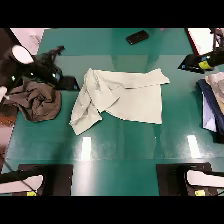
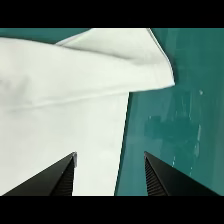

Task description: Fold the shirts.

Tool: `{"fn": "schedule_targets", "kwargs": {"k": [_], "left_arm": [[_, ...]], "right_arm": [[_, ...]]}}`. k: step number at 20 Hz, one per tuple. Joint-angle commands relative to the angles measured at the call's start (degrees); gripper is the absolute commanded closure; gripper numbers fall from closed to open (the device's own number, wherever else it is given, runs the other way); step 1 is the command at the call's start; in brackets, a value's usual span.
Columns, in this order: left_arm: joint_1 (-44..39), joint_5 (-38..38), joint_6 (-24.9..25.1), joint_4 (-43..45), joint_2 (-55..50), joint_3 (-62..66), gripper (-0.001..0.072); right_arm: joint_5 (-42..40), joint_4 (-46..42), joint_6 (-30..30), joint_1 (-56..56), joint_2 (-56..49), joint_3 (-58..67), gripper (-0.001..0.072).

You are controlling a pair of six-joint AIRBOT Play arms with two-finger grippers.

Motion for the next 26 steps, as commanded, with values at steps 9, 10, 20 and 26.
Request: {"fn": "schedule_targets", "kwargs": {"k": [9,10,20,26], "left_arm": [[-20.5,13.9,-12.7,33.9,8.9,-24.3,0.0106],[-20.5,14.5,-12.7,33.5,8.8,-24.5,0.0106],[-20.5,19.2,-13.9,29.8,6.1,-26.0,0.0259],[-19.3,12.8,-15.1,30.2,7.2,-21.3,0.068]], "right_arm": [[-2.8,-0.1,-0.5,-3.2,18.1,-20.3,0.0235],[-2.8,0.1,-0.5,-3.6,18.7,-20.8,0.0236],[-2.9,0.0,-0.5,-3.8,19.4,-20.7,0.0268],[0.7,-0.2,-0.5,-3.8,19.4,-20.7,0.0268]]}}
